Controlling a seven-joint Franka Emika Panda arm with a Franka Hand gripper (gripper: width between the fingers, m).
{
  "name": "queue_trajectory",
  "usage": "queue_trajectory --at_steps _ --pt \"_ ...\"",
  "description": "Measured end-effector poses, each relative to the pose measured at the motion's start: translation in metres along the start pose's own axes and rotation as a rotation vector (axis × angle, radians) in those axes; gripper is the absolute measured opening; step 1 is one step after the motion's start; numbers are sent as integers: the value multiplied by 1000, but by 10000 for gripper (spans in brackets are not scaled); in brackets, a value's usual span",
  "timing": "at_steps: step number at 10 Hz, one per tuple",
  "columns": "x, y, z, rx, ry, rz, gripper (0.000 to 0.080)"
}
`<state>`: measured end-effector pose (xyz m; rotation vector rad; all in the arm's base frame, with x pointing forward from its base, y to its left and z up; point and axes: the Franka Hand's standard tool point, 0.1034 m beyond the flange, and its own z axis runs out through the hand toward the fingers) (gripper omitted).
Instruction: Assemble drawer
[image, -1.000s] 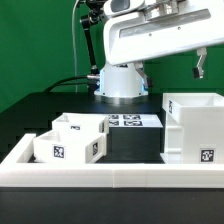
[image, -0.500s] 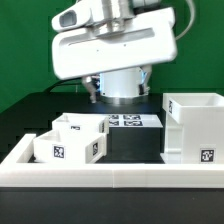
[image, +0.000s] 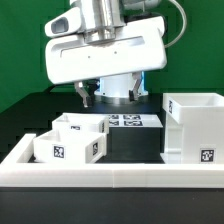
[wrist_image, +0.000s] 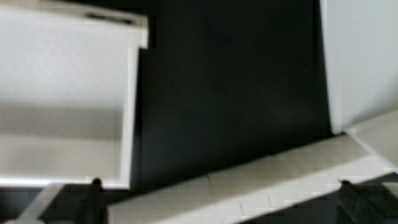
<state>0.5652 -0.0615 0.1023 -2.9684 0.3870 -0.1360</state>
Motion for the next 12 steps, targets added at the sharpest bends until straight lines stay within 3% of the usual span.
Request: queue_trajectory --at_steps 1,4,8,11,12 --pt "-2 6 6 -44 -54 53 648" --pt "-4 23 34 -90 -27 73 648" --pt "-4 25 41 -91 -16 77 648" --pt "-8 34 71 -113 -9 117 648" --pt "-9 33 73 -115 -5 113 648"
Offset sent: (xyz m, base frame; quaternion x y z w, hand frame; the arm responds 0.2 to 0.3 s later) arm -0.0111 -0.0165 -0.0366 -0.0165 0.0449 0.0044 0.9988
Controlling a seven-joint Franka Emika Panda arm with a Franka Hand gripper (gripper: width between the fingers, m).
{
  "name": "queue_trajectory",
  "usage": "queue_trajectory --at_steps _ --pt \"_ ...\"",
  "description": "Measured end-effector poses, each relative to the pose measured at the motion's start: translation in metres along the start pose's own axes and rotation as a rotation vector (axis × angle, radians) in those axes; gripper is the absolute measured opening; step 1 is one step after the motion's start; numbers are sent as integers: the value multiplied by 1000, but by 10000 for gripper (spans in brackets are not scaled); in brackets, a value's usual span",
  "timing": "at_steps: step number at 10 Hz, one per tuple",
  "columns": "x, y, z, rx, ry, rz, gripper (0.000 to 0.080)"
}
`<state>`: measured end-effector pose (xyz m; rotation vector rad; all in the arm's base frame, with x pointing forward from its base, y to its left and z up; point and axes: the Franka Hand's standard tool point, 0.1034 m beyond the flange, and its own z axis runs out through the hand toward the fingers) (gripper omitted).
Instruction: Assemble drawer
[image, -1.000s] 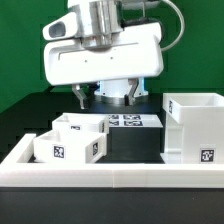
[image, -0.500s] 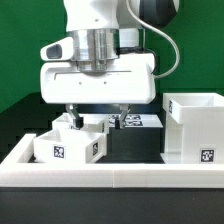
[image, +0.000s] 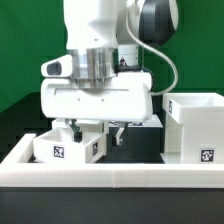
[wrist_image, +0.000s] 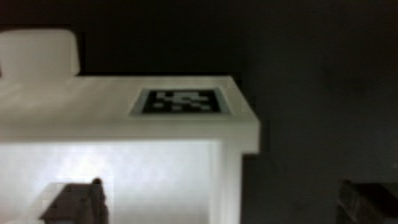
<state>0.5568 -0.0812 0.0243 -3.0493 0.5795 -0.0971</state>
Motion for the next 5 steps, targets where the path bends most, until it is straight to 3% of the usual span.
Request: queue_trajectory --at_steps 5 --pt "2 1 15 -14 45 -10 648"
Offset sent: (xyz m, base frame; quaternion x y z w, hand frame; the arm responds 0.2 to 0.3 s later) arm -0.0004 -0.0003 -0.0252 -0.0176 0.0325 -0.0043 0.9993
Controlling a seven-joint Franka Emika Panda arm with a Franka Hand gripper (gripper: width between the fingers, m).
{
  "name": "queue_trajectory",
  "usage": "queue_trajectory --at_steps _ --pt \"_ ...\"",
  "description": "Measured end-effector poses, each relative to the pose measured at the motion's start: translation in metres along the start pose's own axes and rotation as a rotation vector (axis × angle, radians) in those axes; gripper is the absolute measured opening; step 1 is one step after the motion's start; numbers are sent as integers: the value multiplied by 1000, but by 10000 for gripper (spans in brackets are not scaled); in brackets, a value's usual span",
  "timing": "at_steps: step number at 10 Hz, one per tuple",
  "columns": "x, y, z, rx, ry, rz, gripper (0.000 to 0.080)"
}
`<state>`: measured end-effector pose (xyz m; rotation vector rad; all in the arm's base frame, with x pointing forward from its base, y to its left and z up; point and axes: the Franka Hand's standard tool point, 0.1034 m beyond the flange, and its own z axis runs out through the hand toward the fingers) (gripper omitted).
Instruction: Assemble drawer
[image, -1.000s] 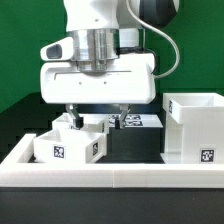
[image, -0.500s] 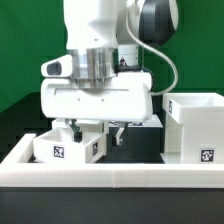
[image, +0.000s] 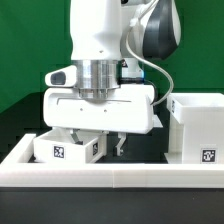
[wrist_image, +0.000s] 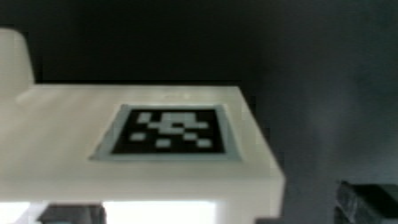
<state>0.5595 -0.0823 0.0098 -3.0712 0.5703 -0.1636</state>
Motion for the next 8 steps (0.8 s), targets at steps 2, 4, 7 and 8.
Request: queue_trajectory --at_steps 2,4,7,8 --pt "0 0 0 0 0 0 527" --pt "0 0 0 0 0 0 241" --pt "0 0 0 -1 0 0 49" --pt "0 0 0 -1 0 0 40"
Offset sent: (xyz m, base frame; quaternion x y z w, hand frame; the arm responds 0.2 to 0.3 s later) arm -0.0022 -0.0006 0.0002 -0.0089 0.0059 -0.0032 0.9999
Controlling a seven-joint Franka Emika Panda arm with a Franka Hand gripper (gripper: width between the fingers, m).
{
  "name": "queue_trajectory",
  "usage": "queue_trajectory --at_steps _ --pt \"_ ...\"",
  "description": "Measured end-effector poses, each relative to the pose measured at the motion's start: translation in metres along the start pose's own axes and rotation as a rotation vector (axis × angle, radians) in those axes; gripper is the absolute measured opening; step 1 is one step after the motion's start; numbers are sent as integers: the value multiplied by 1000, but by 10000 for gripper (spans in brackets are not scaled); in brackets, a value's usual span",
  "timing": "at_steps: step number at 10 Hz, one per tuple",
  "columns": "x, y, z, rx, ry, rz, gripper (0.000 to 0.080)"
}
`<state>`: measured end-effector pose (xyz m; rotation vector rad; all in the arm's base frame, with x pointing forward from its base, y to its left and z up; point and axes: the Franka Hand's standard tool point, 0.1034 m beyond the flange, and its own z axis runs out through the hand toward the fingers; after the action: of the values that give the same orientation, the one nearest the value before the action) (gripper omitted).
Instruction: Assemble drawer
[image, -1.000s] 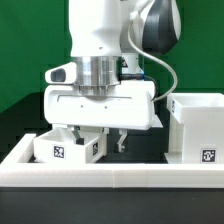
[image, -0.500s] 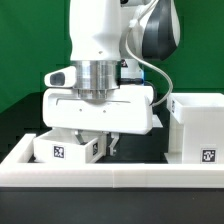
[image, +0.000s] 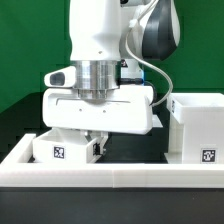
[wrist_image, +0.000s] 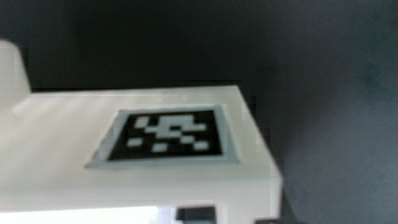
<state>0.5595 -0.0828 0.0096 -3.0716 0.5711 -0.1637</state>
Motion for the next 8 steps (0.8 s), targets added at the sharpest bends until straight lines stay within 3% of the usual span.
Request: queue_trajectory --at_steps 5,6,8 --pt "0 -1 -1 -2 1 -40 40" --pt "1 -6 -11 -1 10 -162 41" --pt "-7 -1 -19 9 -1 -353 41"
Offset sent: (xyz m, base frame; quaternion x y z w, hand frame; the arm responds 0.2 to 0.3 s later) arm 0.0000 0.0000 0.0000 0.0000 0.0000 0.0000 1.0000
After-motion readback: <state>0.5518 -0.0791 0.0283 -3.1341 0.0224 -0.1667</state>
